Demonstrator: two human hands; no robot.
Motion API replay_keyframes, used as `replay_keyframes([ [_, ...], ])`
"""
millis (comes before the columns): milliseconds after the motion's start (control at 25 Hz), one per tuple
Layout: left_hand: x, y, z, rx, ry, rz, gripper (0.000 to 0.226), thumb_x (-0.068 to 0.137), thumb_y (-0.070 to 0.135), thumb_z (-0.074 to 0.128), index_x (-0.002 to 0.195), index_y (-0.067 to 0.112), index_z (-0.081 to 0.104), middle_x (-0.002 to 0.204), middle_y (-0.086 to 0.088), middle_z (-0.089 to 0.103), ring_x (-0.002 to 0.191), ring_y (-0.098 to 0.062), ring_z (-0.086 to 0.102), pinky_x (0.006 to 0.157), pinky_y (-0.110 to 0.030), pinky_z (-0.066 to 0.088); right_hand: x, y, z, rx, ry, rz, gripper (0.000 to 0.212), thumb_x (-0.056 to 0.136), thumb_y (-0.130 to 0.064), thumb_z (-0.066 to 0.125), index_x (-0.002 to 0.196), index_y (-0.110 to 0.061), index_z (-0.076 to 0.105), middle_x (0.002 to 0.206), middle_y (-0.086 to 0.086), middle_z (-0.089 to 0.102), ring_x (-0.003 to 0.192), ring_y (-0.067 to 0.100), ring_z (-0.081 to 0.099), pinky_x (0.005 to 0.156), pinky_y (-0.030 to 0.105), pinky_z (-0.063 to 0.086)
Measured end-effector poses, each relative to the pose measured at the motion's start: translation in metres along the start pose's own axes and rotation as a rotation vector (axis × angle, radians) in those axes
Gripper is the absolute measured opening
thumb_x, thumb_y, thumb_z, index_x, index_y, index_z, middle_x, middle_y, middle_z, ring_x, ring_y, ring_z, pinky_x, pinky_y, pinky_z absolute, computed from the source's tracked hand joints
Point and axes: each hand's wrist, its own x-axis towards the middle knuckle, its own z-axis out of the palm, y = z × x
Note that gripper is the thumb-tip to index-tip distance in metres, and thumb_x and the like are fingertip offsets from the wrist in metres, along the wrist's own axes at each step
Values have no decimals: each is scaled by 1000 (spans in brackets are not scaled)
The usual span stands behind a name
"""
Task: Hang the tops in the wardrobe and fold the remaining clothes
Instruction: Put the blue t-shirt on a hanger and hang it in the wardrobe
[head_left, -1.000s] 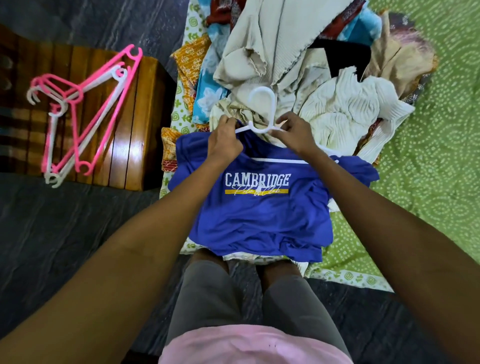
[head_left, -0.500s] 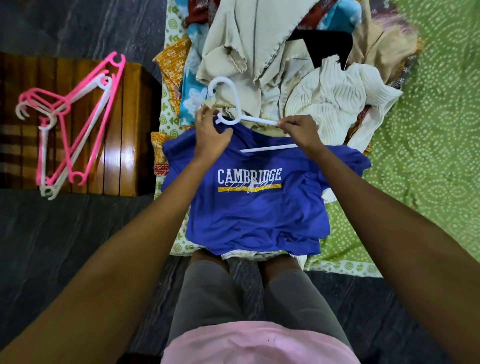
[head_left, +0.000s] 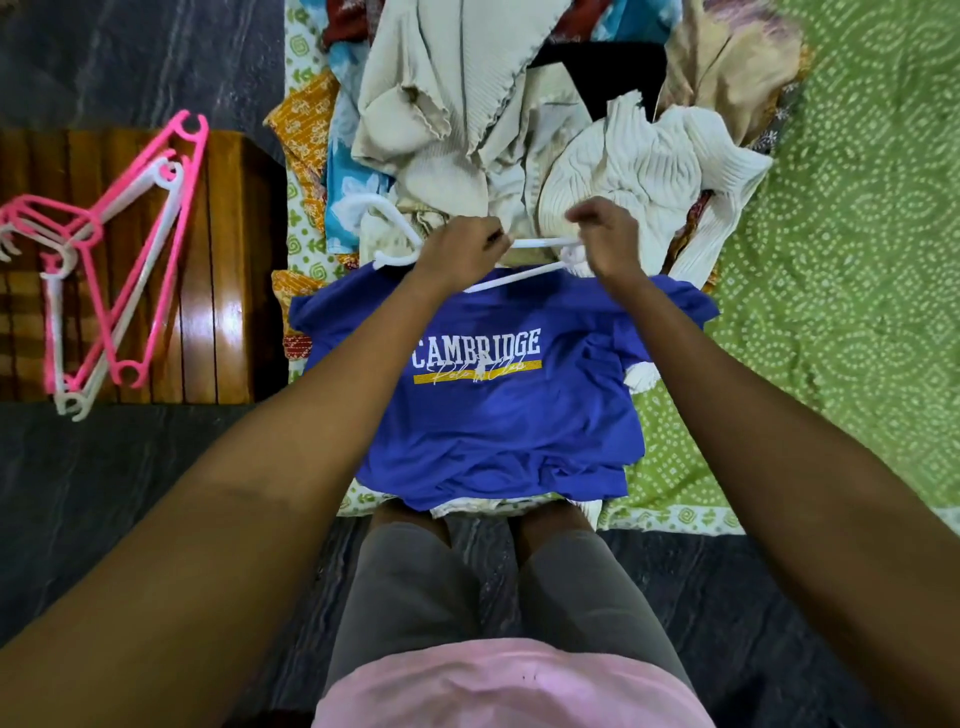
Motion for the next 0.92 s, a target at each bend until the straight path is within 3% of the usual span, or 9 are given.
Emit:
replay_keyframes([
  [120,-1,-15,-15,-89,141,6,35,93,39,51,90,9,69,75,-11,61,76,-27,56,60,-30,32,8,29,-21,197,196,331,36,85,10,31,76,-10,59,77,1,59,68,7,52,63,16,39],
  [240,-3,-21,-23,-201,144,5,32,90,38,56,84,11,72,65,-6,55,65,-17,49,57,-27,29,-1,34,-4,12,-88,212,29,88,3,38,93,-4,65,93,3,60,77,4,52,69,11,40],
  [400,-9,-19,-21,-228,177,26,37,83,41,56,76,8,72,61,-11,58,60,-15,48,56,-29,33,2,26,27,-297,-497,32,38,92,-30,50,121,-7,58,121,12,58,116,27,53,96,33,41],
  [480,-12,-19,-20,-244,196,21,40,80,44,55,75,8,72,59,-9,58,59,-16,49,58,-30,36,0,17,34,-419,-668,-49,30,98,-27,47,117,-8,60,117,8,60,109,22,55,91,27,41],
  [560,-14,-20,-20,-252,200,21,40,78,46,54,75,10,73,56,-6,56,59,-15,50,59,-30,38,-3,15,37,-634,-733,-180,24,99,-22,45,97,-6,63,96,7,60,87,23,54,78,34,37],
  [640,-15,-22,-19,-255,195,35,40,79,45,55,76,10,74,55,-3,55,58,-15,51,59,-30,39,-5,18,35,-759,-589,-256,26,98,-23,43,92,-4,59,86,9,54,79,25,49,75,36,35],
  [760,-15,-21,-15,-237,197,32,41,79,47,54,77,11,74,61,-7,64,64,-20,60,60,-30,41,-10,22,23,-723,-271,-163,25,93,-28,48,75,-12,46,75,0,46,74,20,47,70,31,36],
  [880,-11,-20,-10,-220,191,24,43,78,53,55,78,15,76,72,-7,71,71,-19,64,64,-31,46,-25,15,12,-651,-294,-110,30,83,-36,30,57,-22,30,56,-6,36,53,7,36,58,28,26],
  [920,-10,-20,-9,-224,185,18,41,79,53,57,80,17,77,75,-6,73,73,-19,65,66,-32,48,-29,18,9,-536,-250,-72,29,81,-30,39,53,-22,36,46,-7,40,46,4,38,54,26,29],
])
